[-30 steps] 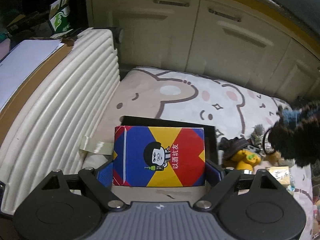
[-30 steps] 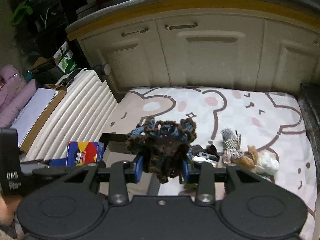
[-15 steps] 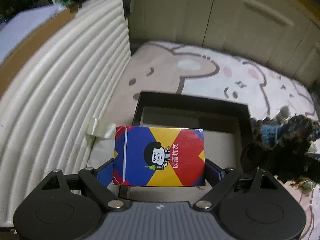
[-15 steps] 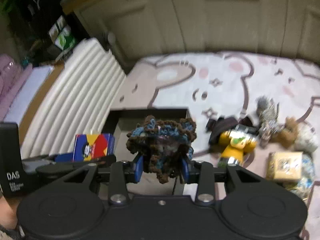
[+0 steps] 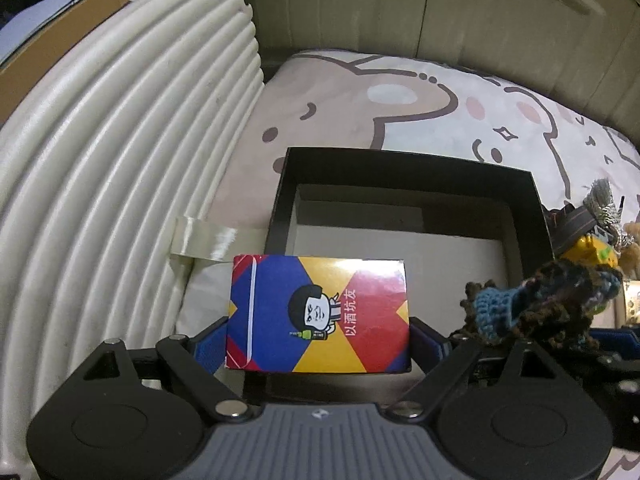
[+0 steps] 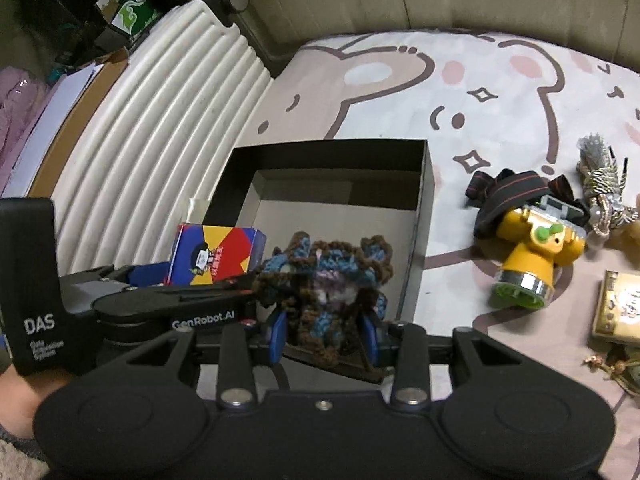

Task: Organize objects
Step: 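Carry the card box with the left tool into the black box while the right tool carries the pouch there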

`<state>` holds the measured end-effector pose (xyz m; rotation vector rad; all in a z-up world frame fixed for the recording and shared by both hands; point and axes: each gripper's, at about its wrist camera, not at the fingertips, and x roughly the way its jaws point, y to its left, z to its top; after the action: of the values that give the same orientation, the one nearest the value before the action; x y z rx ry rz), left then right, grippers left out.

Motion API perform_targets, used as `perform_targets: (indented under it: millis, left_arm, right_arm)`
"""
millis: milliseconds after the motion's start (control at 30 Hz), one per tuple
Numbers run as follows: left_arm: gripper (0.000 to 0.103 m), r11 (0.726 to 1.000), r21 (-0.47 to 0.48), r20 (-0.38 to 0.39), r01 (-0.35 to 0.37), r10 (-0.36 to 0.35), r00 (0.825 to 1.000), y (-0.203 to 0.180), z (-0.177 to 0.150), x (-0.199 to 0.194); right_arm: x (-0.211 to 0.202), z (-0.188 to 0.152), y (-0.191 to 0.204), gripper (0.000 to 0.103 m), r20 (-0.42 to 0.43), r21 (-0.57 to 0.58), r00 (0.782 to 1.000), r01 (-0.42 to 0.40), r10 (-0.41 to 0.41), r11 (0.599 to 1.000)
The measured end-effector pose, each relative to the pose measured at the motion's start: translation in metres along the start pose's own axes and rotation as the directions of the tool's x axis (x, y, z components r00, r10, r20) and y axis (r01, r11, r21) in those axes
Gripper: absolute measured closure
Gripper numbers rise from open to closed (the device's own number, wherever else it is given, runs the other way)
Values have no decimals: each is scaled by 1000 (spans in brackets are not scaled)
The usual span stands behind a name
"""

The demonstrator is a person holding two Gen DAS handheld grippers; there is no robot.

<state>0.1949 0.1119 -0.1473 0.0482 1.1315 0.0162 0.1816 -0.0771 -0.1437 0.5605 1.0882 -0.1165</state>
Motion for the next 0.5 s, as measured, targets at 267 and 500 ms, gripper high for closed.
perform_targets:
  millis: [267,500]
  left_arm:
    - [3,999,-17,38,-33,34,999,8,3,-10]
    - [4,996,-62,24,-67,69,997,21,4,0]
  right_arm:
    - [11,3,3,64,-27,-7,1000,13,-14,1000]
    - [24,4,12,64,-39,-53,997,61,-63,997]
